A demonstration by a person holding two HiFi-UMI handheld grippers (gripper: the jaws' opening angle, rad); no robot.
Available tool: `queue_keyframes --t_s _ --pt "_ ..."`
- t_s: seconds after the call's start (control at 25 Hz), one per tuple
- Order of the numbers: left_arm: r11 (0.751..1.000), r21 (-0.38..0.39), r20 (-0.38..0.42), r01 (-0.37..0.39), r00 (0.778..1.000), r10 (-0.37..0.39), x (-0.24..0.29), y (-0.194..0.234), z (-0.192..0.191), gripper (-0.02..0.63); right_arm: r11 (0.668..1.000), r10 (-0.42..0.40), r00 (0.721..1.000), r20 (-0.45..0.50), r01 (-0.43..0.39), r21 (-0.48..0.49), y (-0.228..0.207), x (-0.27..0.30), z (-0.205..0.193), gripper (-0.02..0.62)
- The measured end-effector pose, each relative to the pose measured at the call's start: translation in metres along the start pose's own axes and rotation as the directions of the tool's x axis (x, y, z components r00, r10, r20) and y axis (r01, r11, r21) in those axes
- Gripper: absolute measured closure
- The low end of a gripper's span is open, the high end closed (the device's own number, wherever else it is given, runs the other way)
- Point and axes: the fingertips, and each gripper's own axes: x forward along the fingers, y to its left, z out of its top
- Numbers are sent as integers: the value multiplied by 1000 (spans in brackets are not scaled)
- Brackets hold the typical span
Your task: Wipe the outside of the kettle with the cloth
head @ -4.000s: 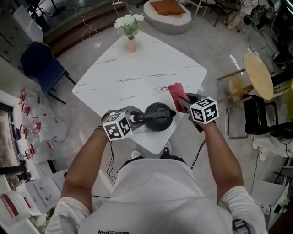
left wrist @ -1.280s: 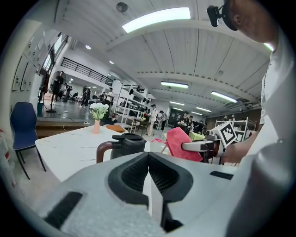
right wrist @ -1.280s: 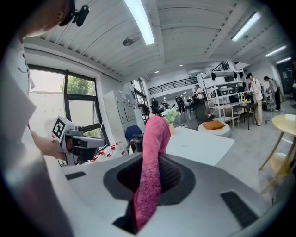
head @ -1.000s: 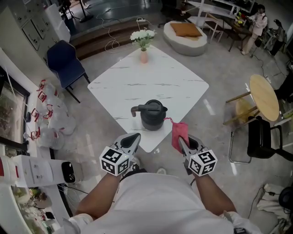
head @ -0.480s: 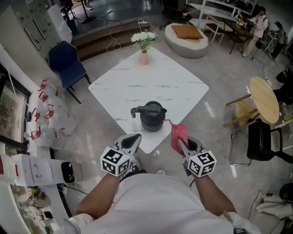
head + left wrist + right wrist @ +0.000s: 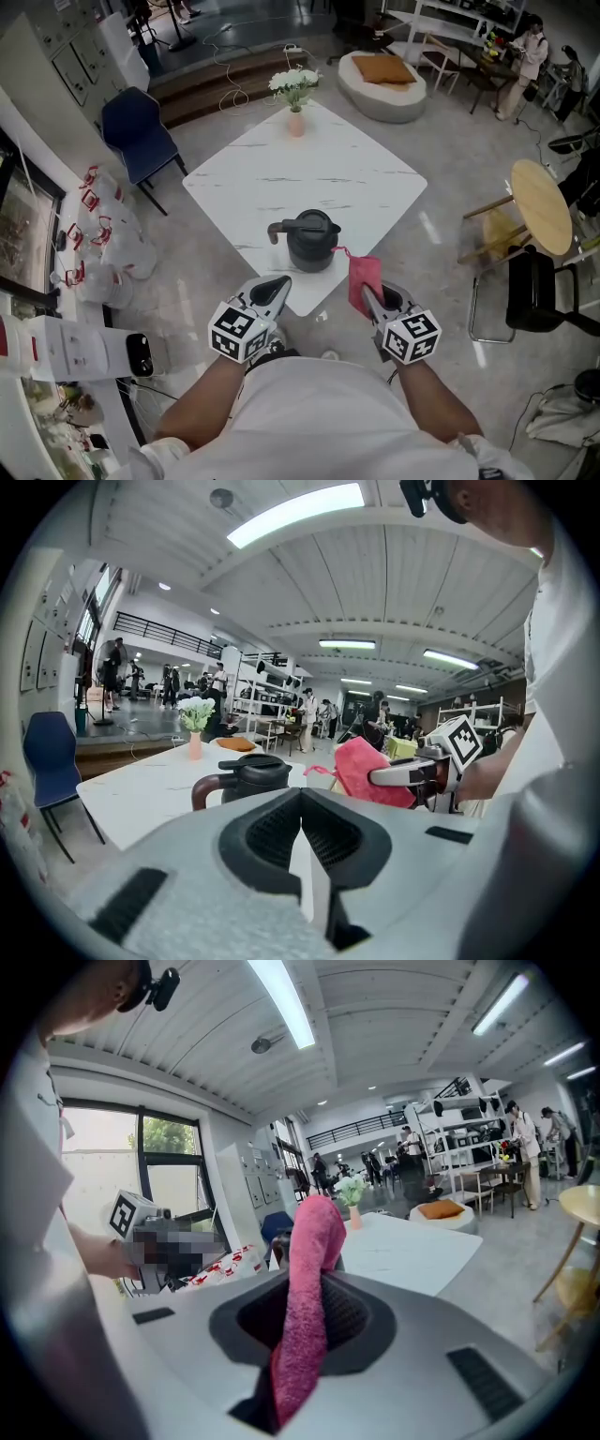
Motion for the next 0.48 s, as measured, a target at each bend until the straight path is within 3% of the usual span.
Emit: queue_keyframes --t_s 0.48 --pt "1000 -12 -4 -10 1000 10 -4 -1 -4 607 1000 10 1000 5 -10 -8 3 -3 -1 534"
